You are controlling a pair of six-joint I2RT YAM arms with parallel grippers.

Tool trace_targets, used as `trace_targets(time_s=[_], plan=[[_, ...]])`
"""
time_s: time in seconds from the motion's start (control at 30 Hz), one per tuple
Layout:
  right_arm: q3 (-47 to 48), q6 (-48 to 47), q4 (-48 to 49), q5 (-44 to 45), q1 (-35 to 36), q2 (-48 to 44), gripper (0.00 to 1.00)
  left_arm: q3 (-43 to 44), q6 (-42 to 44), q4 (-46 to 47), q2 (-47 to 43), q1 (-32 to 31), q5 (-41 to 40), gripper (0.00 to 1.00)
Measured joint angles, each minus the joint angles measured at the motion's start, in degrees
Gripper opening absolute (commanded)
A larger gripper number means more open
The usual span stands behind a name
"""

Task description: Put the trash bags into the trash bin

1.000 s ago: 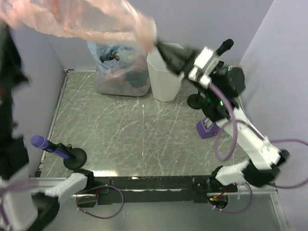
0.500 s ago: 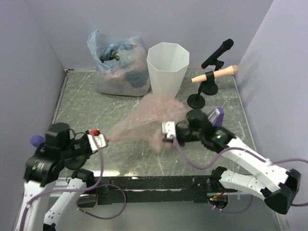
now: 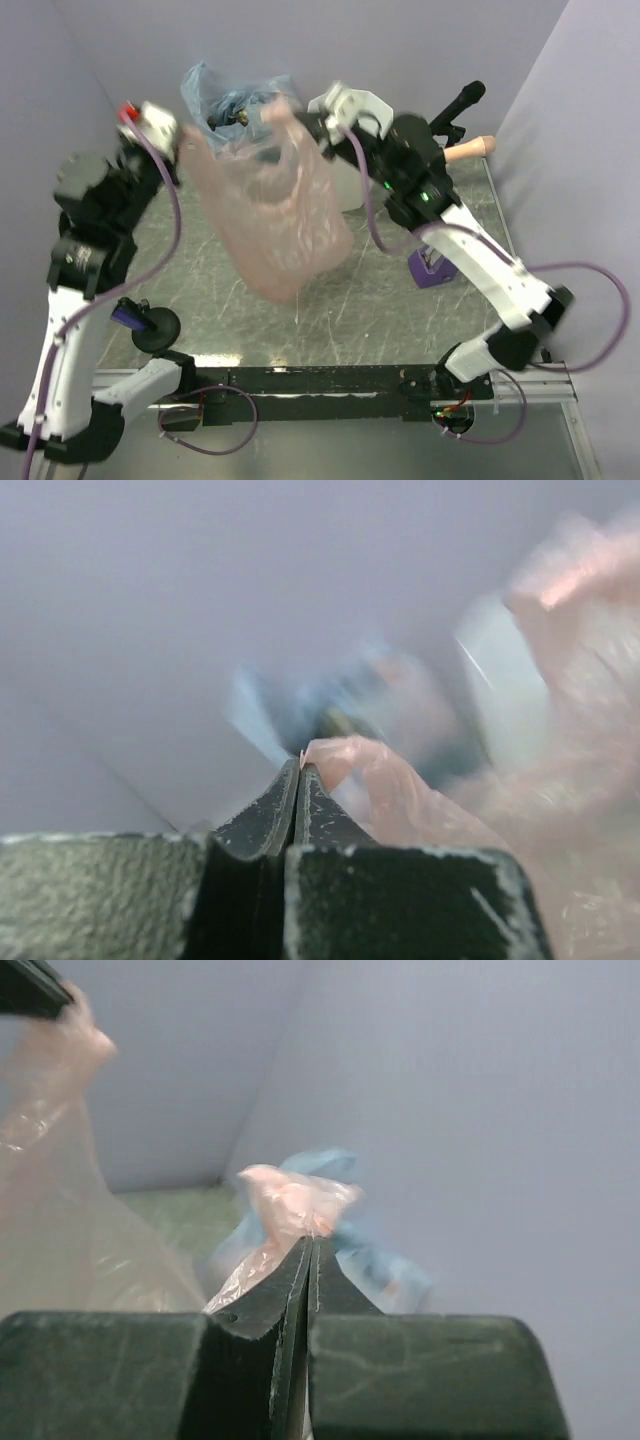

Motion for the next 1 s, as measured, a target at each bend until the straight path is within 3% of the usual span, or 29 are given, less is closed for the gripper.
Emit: trace_targets(time_s=[0.07,0.13,0.23,0.33,0.47,0.53,0.6,0.7,0.8,0.9,1.0], plan=[[9.4,0.5,1.0,1.6,-0.2,6.4,0.0,7.6,-0.7,3.6,4.3,0.1,-5.6,0.01],[21.0,1.1,1.0,2.1,0.2,11.8,0.0,21.3,-1.3,6.3,10.5,0.1,-9.6,0.01],[34.3,0.3,4.9,1.2,2.1,15.3,0.0,36.4,-1.5,14.4,15.3,0.1,-10.7,0.01],[37.9,-4.0,11.8,-2.4,6.5,13.1,0.0,41.3,-1.6,23.1,13.7,0.1,-6.9,0.02],[26.2,-12.4,18.8,-8.1,12.5,2.4,0.0,41.9,-1.5,30.7,9.5,0.1,1.8,0.01],[11.5,-16.0,21.3,-8.3,13.3,-5.5,0.0,34.7,-0.2,31.6,4.0,0.1,8.0,0.0],[-4.0,-17.6,18.1,-7.1,12.4,-14.0,0.0,24.7,9.3,21.2,-3.0,0.0,17.7,0.0],[-15.0,-24.3,-8.3,-13.1,9.1,-16.4,0.0,7.9,30.6,-7.1,-8.9,-0.9,28.3,0.0],[-27.5,-33.2,-30.6,-16.5,7.2,-11.9,0.0,-17.2,41.5,-25.4,-10.1,-4.0,28.3,0.01],[-44.8,-34.6,-45.4,-16.3,6.6,-10.2,0.0,-33.6,42.1,-38.2,-11.0,-5.1,27.7,0.01],[-44.5,-32.4,-49.1,-17.6,6.9,-17.7,0.0,-31.6,36.6,-38.0,-20.4,-5.7,30.6,0.0]])
